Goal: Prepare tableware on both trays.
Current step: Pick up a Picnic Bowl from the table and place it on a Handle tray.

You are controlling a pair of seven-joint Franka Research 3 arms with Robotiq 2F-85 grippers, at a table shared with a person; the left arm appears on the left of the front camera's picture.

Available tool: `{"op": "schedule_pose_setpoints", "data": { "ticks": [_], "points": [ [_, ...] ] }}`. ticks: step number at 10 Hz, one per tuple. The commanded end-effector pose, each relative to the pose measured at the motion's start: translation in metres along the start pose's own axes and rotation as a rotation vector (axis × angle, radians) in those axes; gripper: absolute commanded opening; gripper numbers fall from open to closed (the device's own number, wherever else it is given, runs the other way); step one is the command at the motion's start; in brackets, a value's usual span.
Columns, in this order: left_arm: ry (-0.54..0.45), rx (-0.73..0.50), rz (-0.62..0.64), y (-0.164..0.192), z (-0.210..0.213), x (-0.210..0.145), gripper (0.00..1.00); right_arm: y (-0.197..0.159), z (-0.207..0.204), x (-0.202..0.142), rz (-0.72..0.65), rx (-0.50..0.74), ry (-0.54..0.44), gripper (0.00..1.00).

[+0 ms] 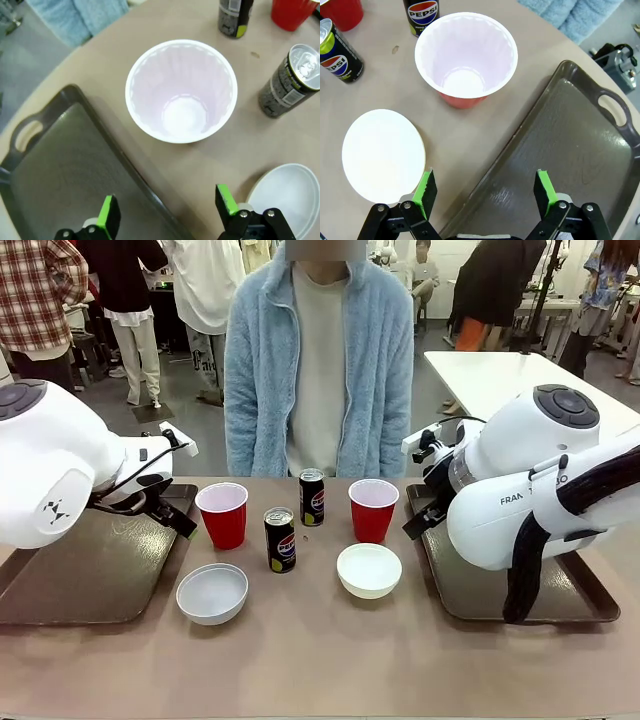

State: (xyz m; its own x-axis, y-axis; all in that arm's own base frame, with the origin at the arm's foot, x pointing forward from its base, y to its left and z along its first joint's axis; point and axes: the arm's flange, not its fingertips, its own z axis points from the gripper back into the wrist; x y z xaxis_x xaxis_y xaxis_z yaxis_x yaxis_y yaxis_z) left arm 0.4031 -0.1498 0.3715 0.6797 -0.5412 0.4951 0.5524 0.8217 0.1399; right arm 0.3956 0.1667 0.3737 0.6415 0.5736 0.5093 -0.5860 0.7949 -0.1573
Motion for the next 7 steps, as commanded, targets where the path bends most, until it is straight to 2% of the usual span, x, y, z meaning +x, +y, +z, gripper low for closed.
{"op": "schedule_pose_setpoints", "data": {
  "ticks": [1, 6, 7],
  "points": [
    [0.000, 0.000, 0.000, 0.000, 0.000, 0.000, 1.00, 0.000, 0.000, 0.000, 0.000, 0.000, 0.000, 1.00],
    [0.000, 0.000, 0.000, 0.000, 0.000, 0.000, 1.00, 0.000, 0.000, 0.000, 0.000, 0.000, 0.000, 1.00],
    [0.009, 0.019, -0.051, -0.008, 0.020, -0.022, 1.00, 0.005, 0.016, -0.018, 0.038, -0.013, 0.023, 1.00]
  ]
}}
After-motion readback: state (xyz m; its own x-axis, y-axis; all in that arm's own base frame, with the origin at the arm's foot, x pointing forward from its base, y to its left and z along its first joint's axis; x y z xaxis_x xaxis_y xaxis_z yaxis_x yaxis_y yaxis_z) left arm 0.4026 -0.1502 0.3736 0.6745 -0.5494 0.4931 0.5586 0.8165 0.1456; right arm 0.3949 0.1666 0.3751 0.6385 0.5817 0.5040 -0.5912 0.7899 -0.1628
